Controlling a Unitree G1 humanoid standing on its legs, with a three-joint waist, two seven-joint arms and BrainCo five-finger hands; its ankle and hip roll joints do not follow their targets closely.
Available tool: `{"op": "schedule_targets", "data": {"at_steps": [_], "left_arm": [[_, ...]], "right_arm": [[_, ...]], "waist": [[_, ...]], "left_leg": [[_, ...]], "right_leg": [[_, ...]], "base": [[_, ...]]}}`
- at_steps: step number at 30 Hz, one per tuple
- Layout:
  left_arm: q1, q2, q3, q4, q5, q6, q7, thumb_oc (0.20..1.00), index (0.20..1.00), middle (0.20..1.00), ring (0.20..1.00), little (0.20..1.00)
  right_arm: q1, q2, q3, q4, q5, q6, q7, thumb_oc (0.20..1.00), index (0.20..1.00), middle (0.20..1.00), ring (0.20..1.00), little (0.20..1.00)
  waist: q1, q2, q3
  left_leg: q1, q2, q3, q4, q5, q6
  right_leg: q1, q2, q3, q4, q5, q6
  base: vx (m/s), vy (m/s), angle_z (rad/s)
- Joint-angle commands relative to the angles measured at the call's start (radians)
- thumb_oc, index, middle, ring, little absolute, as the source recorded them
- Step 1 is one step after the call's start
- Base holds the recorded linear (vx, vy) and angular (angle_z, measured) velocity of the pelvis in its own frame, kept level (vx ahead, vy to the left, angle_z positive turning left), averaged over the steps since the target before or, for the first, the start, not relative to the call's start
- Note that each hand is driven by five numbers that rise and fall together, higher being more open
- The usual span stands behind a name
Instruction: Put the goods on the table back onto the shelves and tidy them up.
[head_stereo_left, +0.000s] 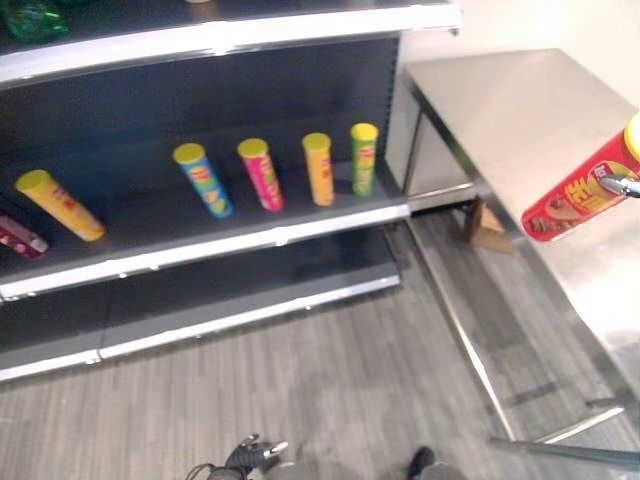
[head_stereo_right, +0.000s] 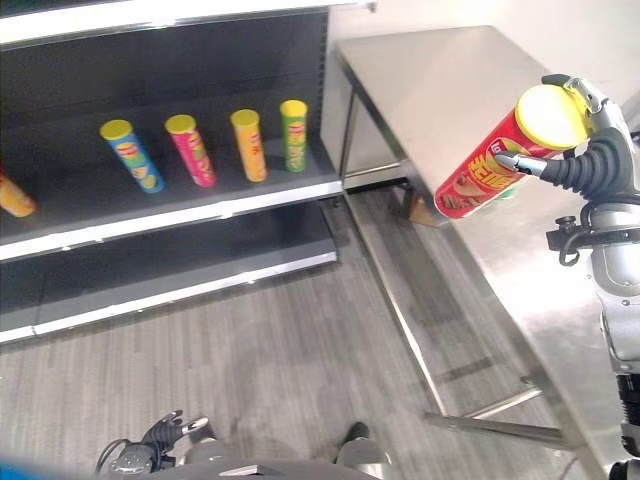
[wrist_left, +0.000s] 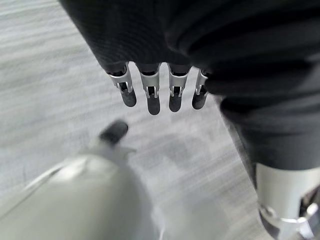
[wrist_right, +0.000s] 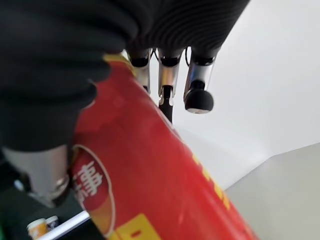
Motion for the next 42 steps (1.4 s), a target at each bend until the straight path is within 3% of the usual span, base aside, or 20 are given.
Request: {"op": "schedule_targets", "data": {"at_steps": [1,2,3,4,6,7,9,11,13,15,16,23,26,28,31,32,35,36,39,42], "left_arm": [[-0.01,0.044,-0.037,-0.022,0.041,-0.028,0.006,1.0,1.0,1.0,1.0,1.0],[-0.016,0.052,-0.042,-0.034,0.039,-0.029,0.006,1.0,1.0,1.0,1.0,1.0],[-0.015,0.052,-0.041,-0.035,0.039,-0.029,0.005,1.0,1.0,1.0,1.0,1.0],[-0.03,0.062,-0.047,-0.048,0.038,-0.026,0.004,1.0,1.0,1.0,1.0,1.0],[-0.036,0.074,-0.05,-0.051,0.049,-0.022,0.004,1.0,1.0,1.0,1.0,1.0],[-0.04,0.078,-0.043,-0.062,0.037,-0.018,0.002,1.0,1.0,1.0,1.0,1.0],[-0.044,0.077,-0.04,-0.063,0.032,-0.017,0.001,1.0,1.0,1.0,1.0,1.0],[-0.065,0.067,-0.054,-0.051,0.039,-0.019,-0.004,1.0,1.0,1.0,1.0,1.0],[-0.083,0.057,-0.063,-0.042,0.05,-0.018,-0.01,1.0,1.0,1.0,1.0,1.0],[-0.084,0.056,-0.062,-0.04,0.05,-0.018,-0.009,1.0,1.0,1.0,1.0,1.0],[-0.107,0.037,-0.069,-0.035,0.061,-0.017,-0.02,1.0,1.0,1.0,1.0,1.0],[-0.12,0.012,-0.082,-0.033,0.073,-0.024,-0.027,1.0,1.0,1.0,1.0,1.0],[-0.121,0.004,-0.075,-0.04,0.058,-0.018,-0.022,1.0,1.0,1.0,1.0,1.0],[-0.122,-0.006,-0.074,-0.057,0.036,-0.015,-0.014,1.0,1.0,1.0,1.0,1.0],[-0.13,-0.018,-0.059,-0.07,-0.002,-0.005,0.009,1.0,1.0,1.0,1.0,1.0],[-0.119,-0.019,-0.05,-0.078,-0.016,-0.005,0.016,1.0,1.0,1.0,1.0,1.0],[-0.104,-0.02,-0.039,-0.077,-0.019,-0.01,0.024,1.0,1.0,1.0,1.0,1.0],[-0.104,-0.02,-0.035,-0.07,-0.029,-0.014,0.035,1.0,1.0,1.0,1.0,1.0],[-0.108,-0.007,-0.034,-0.056,-0.016,-0.017,0.043,1.0,1.0,1.0,1.0,1.0],[-0.101,-0.003,-0.035,-0.055,-0.015,-0.014,0.046,1.0,1.0,1.0,1.0,1.0]], "right_arm": [[-0.096,-0.073,0.003,-0.099,-0.001,-0.034,-0.021,0.2,0.2,0.2,0.2,0.2],[-0.113,-0.072,0.018,-0.097,-0.004,-0.033,-0.027,0.2,0.2,0.2,0.2,0.2],[-0.115,-0.072,0.02,-0.096,-0.004,-0.033,-0.027,0.2,0.2,0.2,0.2,0.2],[-0.127,-0.056,0.048,-0.113,-0.005,-0.027,-0.012,0.2,0.2,0.2,0.2,0.2],[-0.132,-0.049,0.066,-0.124,-0.008,-0.021,0.003,0.2,0.2,0.2,0.2,0.2],[-0.118,-0.054,0.087,-0.156,-0.002,-0.019,0.034,0.2,0.2,0.2,0.2,0.2],[-0.119,-0.054,0.094,-0.163,0.004,-0.021,0.043,0.2,0.2,0.2,0.2,0.2],[-0.155,-0.047,0.144,-0.189,0.018,-0.024,0.068,0.2,0.2,0.2,0.2,0.2],[-0.172,-0.045,0.176,-0.199,0.03,-0.031,0.084,0.2,0.2,0.2,0.2,0.2],[-0.176,-0.045,0.179,-0.197,0.031,-0.032,0.084,0.2,0.2,0.2,0.2,0.2],[-0.16,-0.042,0.196,-0.224,0.035,-0.032,0.111,0.2,0.2,0.2,0.2,0.2],[-0.141,-0.06,0.254,-0.245,0.006,-0.029,0.153,0.2,0.2,0.2,0.2,0.2],[-0.155,-0.075,0.294,-0.248,-0.017,-0.03,0.159,0.2,0.2,0.2,0.2,0.2],[-0.166,-0.077,0.325,-0.255,-0.029,-0.029,0.164,0.2,0.2,0.2,0.2,0.2],[-0.174,-0.068,0.38,-0.234,-0.074,-0.014,0.162,0.2,0.2,0.2,0.2,0.2],[-0.189,-0.048,0.422,-0.226,-0.099,-0.01,0.167,0.2,0.2,0.2,0.2,0.2],[-0.222,-0.03,0.473,-0.207,-0.12,-0.01,0.16,0.2,0.2,0.2,0.2,0.2],[-0.25,-0.014,0.515,-0.186,-0.125,-0.014,0.149,0.2,0.2,0.2,0.2,0.2],[-0.263,-0.004,0.522,-0.172,-0.122,-0.017,0.136,0.2,0.2,0.2,0.2,0.2],[-0.255,0.0,0.516,-0.171,-0.129,-0.016,0.128,0.2,0.2,0.2,0.2,0.2]], "waist": [[0.039,0.014,-0.053],[0.039,0.007,-0.049],[0.039,0.005,-0.05],[0.032,0.011,-0.035],[0.017,0.008,-0.029],[-0.009,0.012,-0.013],[-0.012,0.019,-0.009],[-0.019,0.022,0.004],[-0.031,0.019,0.019],[-0.032,0.021,0.019],[-0.045,0.008,0.036],[-0.055,0.01,0.034],[-0.05,0.011,0.043],[-0.043,0.003,0.065],[-0.03,0.003,0.093],[-0.016,0.01,0.09],[-0.003,0.005,0.077],[0.011,0.005,0.068],[0.019,0.022,0.054],[0.019,0.033,0.046]], "left_leg": [[-0.01,0.016,0.003,-0.023,0.035,-0.025],[-0.006,-0.029,0.008,-0.038,0.021,-0.001],[-0.005,-0.032,0.01,-0.04,0.021,0.0],[0.005,-0.077,0.004,-0.065,0.007,0.028],[0.011,-0.106,0.0,-0.09,0.002,0.044],[0.013,-0.122,-0.024,-0.099,-0.007,0.057],[0.013,-0.123,-0.025,-0.1,-0.01,0.056],[0.012,-0.138,-0.05,-0.102,-0.022,0.054],[0.019,-0.149,-0.06,-0.102,-0.031,0.054],[0.018,-0.147,-0.06,-0.102,-0.032,0.054],[0.018,-0.173,-0.067,-0.102,-0.027,0.062],[0.047,-0.217,-0.108,-0.102,-0.059,0.061],[0.032,-0.214,-0.107,-0.007,-0.099,0.049],[-0.027,-0.188,-0.105,0.159,-0.145,0.011],[-0.089,-0.106,-0.124,0.321,-0.082,-0.06],[-0.094,-0.057,-0.133,0.282,-0.047,-0.057],[-0.083,-0.027,-0.153,0.189,-0.044,-0.037],[-0.08,0.039,-0.194,0.068,0.02,-0.041],[-0.103,0.132,-0.22,-0.041,0.127,-0.077],[-0.111,0.14,-0.22,-0.055,0.156,-0.088]], "right_leg": [[-0.026,-0.102,0.06,0.12,-0.015,0.076],[-0.05,-0.153,0.065,0.171,0.029,0.087],[-0.052,-0.156,0.066,0.173,0.028,0.088],[-0.084,-0.194,0.088,0.258,0.083,0.084],[-0.123,-0.189,0.14,0.316,0.09,0.083],[-0.184,-0.112,0.249,0.328,0.034,0.067],[-0.203,-0.075,0.277,0.314,0.002,0.058],[-0.238,0.021,0.32,0.201,-0.059,0.046],[-0.278,0.091,0.344,0.139,-0.045,0.048],[-0.277,0.094,0.344,0.135,-0.043,0.047],[-0.323,0.144,0.324,0.058,0.019,0.046],[-0.291,0.157,0.282,-0.021,0.056,0.038],[-0.269,0.152,0.27,-0.009,0.043,0.027],[-0.245,0.135,0.263,0.003,0.021,0.008],[-0.207,0.133,0.235,0.005,-0.014,-0.024],[-0.193,0.137,0.237,-0.009,-0.021,-0.02],[-0.203,0.119,0.254,-0.011,-0.026,-0.012],[-0.228,0.089,0.273,0.003,-0.049,-0.003],[-0.232,0.041,0.299,0.022,-0.09,0.027],[-0.228,0.028,0.3,0.032,-0.103,0.035]], "base": [[0.13,0.46,0.48],[0.07,0.297,0.44],[0.11,0.429,0.47],[0.1,0.365,0.31],[0.09,0.309,0.4],[0.07,0.178,0.55],[0.06,0.108,0.51],[0.09,0.042,0.42],[0.1,0.011,0.12],[0.04,-0.021,0.57],[0.08,-0.048,0.76],[0.11,-0.063,0.53],[0.09,-0.114,0.32],[0.05,-0.101,0.27],[0.1,-0.053,0.21],[0.2,0.08,0.21],[0.15,0.152,-0.09],[0.24,0.352,-0.42],[0.28,0.321,-0.29],[0.29,0.27,-0.01]]}}
